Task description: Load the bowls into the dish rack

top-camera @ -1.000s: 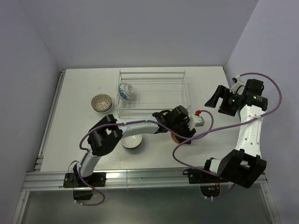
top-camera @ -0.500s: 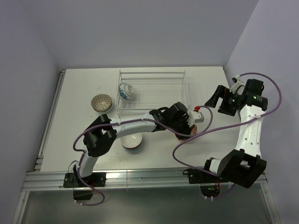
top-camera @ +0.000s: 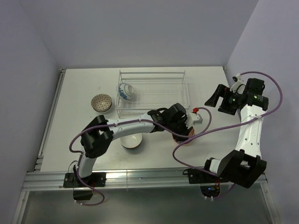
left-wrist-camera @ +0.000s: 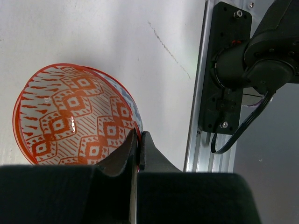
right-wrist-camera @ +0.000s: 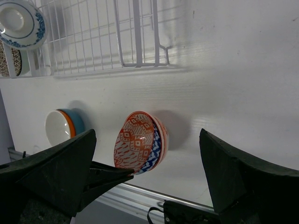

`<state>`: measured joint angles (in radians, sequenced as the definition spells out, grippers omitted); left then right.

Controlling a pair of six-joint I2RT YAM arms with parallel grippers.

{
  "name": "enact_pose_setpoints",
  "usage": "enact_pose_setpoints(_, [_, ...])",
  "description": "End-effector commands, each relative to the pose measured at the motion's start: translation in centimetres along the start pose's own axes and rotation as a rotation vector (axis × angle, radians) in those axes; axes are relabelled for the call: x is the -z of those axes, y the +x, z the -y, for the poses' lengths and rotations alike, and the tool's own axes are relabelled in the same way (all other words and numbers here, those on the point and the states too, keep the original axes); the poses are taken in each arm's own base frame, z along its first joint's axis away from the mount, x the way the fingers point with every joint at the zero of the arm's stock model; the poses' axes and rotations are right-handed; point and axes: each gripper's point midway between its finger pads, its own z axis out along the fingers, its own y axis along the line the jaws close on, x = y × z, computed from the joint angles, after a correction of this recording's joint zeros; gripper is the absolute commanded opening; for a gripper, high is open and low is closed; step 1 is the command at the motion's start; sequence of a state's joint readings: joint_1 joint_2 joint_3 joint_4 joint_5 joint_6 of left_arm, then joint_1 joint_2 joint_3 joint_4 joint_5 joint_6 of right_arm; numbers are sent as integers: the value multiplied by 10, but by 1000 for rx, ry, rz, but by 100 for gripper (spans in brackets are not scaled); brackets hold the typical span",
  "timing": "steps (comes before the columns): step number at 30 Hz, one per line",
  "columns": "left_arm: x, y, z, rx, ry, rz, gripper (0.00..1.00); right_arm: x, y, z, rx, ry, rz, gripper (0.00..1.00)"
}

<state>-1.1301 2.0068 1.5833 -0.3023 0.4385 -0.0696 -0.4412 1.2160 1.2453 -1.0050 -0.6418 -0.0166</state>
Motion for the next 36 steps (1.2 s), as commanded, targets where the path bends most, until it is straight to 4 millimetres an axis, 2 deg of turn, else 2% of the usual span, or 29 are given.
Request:
enact_pose_setpoints(1, [26,-34,16,-38,5,98,0,11,-15,-9,39,-15,48,98])
enact_pose_setpoints(14, [68,-76,21,-90,-72,220,0,19,-26,-22,48,-55,79,99])
enact_pose_setpoints(20, [95,-100,22,-104,-110,289,0,28,-35,-38,46,-107,114,99])
enact_pose_setpoints(24, [127,-115,19,-110,-145,343,0,36,-50,-53,43,-158,165,99])
enact_pose_setpoints(26, [152,-126,16,-116,-176,390,0,39,-56,-61,19,-188,185,100])
enact_pose_setpoints(27, [171,-132,12,-123,-207,426,0,40,-62,-64,23,-204,206,100])
enact_pose_setpoints(29, [191,-140,8,-131,-240,471,0,41,-68,-74,-11,-259,210,100])
enact_pose_setpoints(30, [210,-144,3,-133,-265,506,0,40,-73,-76,-10,-267,223,100])
enact_pose_setpoints(32, [230,-153,-3,-140,-284,561,0,35,-80,-86,-31,-291,210,100])
enact_pose_setpoints(34, [258,-159,-17,-135,-331,620,0,31,-89,-97,-21,-314,223,100])
enact_pose_setpoints(36, [282,-166,-31,-121,-375,676,0,24,-98,-118,-14,-360,222,100])
